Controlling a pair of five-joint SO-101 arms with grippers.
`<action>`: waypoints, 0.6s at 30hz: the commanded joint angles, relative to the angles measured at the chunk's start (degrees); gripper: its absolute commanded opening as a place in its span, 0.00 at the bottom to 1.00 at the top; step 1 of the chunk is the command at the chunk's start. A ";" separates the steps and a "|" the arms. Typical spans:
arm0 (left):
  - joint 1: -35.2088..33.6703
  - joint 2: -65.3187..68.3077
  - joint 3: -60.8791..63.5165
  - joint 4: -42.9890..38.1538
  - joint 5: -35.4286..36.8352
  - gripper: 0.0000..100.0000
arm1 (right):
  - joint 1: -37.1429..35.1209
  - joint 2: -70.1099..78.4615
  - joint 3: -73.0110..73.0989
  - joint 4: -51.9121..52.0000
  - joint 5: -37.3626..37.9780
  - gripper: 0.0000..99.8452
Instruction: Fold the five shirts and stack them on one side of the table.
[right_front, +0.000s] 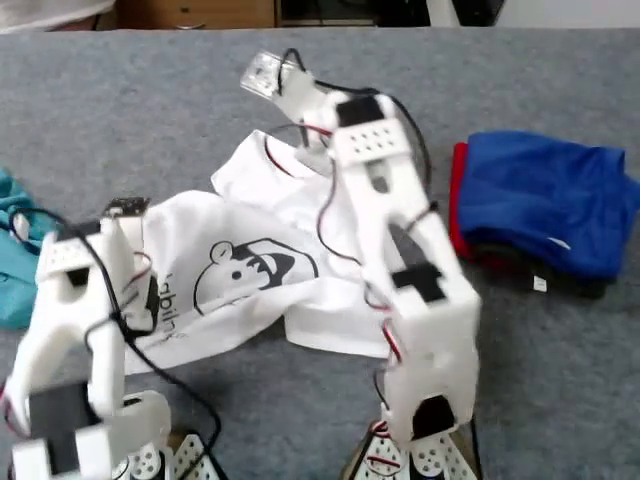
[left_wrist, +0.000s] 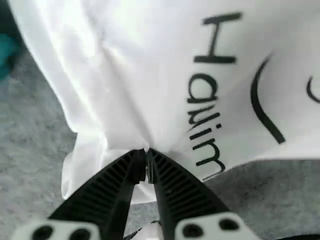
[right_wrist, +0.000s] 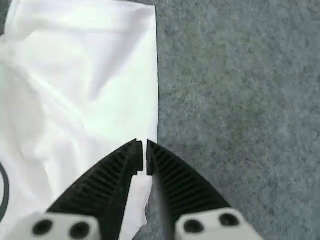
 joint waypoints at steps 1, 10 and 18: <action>0.26 -8.40 4.40 0.00 -2.02 0.02 | -2.42 13.41 -27.82 8.35 -0.62 0.03; 0.18 -15.87 5.98 2.55 -2.37 0.02 | -4.62 43.21 -62.37 23.91 -0.35 0.13; 0.18 -22.81 -1.32 11.08 -1.05 0.02 | -1.36 44.79 -62.29 32.35 3.52 0.00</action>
